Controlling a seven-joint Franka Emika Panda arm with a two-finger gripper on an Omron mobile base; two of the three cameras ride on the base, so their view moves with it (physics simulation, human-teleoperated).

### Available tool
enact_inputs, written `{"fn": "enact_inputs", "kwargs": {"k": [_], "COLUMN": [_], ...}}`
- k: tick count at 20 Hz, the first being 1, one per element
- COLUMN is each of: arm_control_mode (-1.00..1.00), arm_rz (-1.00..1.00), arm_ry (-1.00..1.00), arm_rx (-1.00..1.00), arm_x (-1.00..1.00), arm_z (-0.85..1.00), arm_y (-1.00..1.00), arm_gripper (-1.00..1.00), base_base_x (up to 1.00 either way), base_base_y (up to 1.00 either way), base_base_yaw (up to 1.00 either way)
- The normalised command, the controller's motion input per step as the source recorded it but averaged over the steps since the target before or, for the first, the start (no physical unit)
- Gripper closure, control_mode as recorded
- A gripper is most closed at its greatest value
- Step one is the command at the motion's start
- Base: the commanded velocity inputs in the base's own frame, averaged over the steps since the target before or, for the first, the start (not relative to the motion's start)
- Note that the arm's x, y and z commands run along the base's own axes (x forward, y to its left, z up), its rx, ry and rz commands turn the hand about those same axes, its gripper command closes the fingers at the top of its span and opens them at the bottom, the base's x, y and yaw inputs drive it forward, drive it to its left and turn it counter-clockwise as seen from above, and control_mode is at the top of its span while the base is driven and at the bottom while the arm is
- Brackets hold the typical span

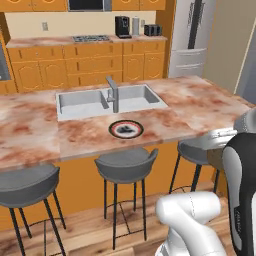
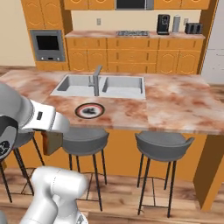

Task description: Start the toaster. Once the lever pops up, take the bread to the plate on the dining counter.

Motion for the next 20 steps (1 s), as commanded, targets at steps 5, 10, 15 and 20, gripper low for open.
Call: {"fn": "enact_inputs", "kwargs": {"k": [5, 10, 15, 20], "arm_control_mode": [1.0, 1.0, 1.0, 1.0], "arm_rz": [0.0, 0.0, 0.0, 0.0], "arm_ry": [0.0, 0.0, 0.0, 0.0], "arm_rx": [0.0, 0.0, 0.0, 0.0], "arm_x": [0.0, 0.0, 0.0, 0.0], "arm_z": [0.0, 0.0, 0.0, 0.0], "arm_y": [0.0, 0.0, 0.0, 0.0], "arm_gripper": [1.0, 1.0, 1.0, 1.0], "base_base_x": [0.14, 0.33, 0.54, 0.59], "base_base_y": [0.56, 0.1, 0.0, 0.0], "base_base_yaw": [-0.03, 0.02, 0.02, 0.02]}}
